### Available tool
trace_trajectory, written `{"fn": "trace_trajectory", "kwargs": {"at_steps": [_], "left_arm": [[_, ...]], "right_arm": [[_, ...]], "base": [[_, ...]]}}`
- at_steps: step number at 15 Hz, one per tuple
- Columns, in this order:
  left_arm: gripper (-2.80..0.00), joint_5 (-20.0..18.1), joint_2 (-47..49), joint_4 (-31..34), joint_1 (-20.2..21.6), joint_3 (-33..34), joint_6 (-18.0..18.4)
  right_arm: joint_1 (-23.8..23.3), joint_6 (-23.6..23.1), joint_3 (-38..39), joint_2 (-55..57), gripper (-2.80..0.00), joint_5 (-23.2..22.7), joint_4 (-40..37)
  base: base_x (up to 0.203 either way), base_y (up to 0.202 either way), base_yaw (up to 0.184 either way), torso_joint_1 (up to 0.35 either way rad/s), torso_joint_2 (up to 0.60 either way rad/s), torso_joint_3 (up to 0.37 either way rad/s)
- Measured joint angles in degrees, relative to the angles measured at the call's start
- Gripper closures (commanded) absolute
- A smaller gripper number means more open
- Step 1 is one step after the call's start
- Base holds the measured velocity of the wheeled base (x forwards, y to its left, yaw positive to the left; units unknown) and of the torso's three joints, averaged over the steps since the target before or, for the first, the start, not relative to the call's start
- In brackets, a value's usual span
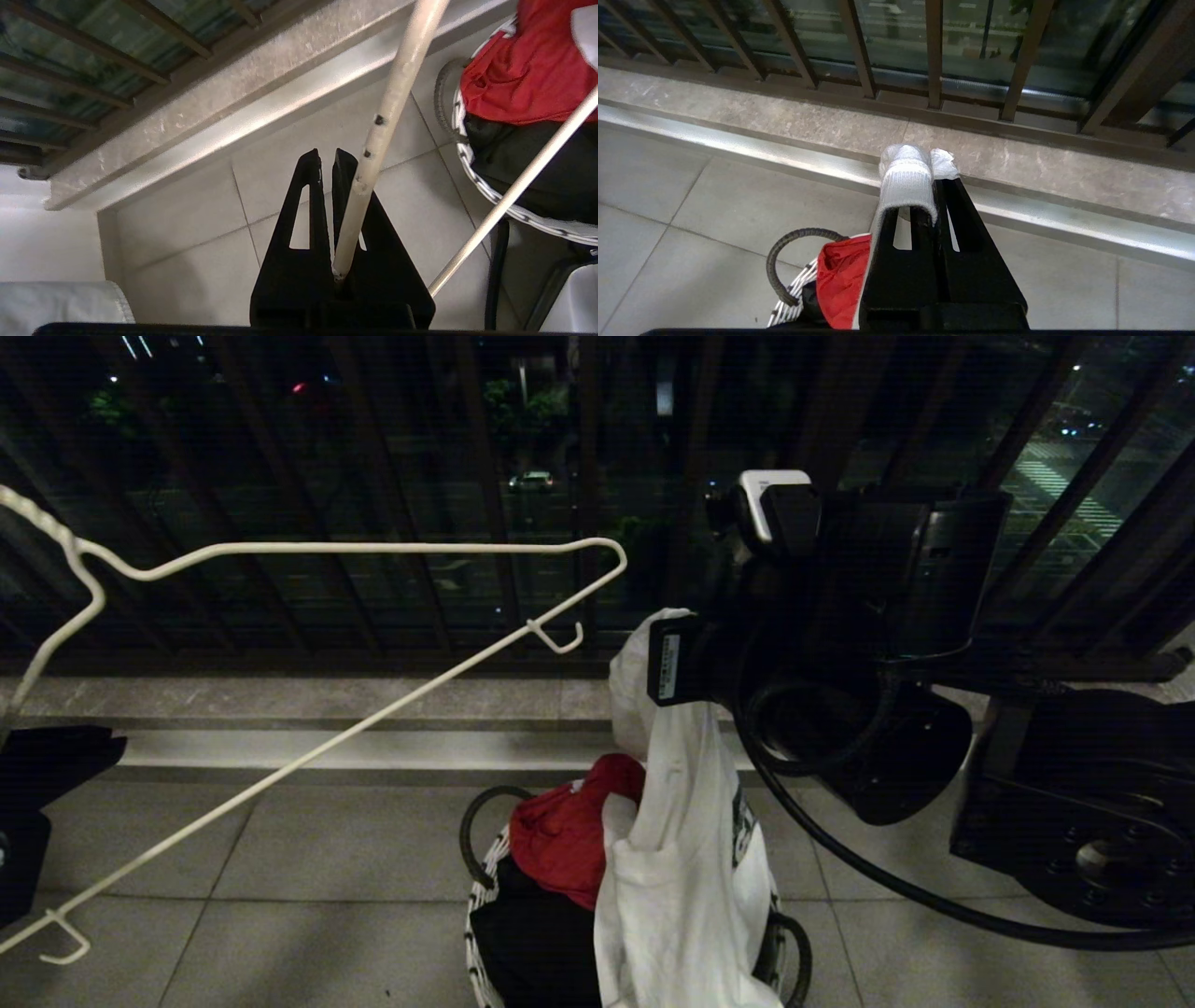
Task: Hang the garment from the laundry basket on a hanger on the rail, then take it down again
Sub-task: Pick up clothes from the basket
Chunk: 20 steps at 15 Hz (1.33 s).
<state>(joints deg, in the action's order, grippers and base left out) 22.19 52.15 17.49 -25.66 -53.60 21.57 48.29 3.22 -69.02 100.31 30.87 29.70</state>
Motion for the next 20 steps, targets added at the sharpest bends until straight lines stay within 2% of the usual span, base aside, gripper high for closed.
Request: {"fn": "trace_trajectory", "kwargs": {"at_steps": [17, 20], "left_arm": [[0.0, 0.3, 0.0, 0.0, 0.0, 0.5, 0.1], [0.0, 0.2, 0.0, 0.0, 0.0, 0.7, 0.1]], "right_arm": [[-0.3, 0.2, 0.0, 1.9, 0.0, 0.1, 0.1], [-0.3, -0.2, 0.1, 2.1, 0.0, 0.2, 3.0]], "base": [[0.0, 0.0, 0.0, 0.001, 0.0, 0.203], [0.0, 0.0, 0.0, 0.003, 0.0, 0.202]]}}
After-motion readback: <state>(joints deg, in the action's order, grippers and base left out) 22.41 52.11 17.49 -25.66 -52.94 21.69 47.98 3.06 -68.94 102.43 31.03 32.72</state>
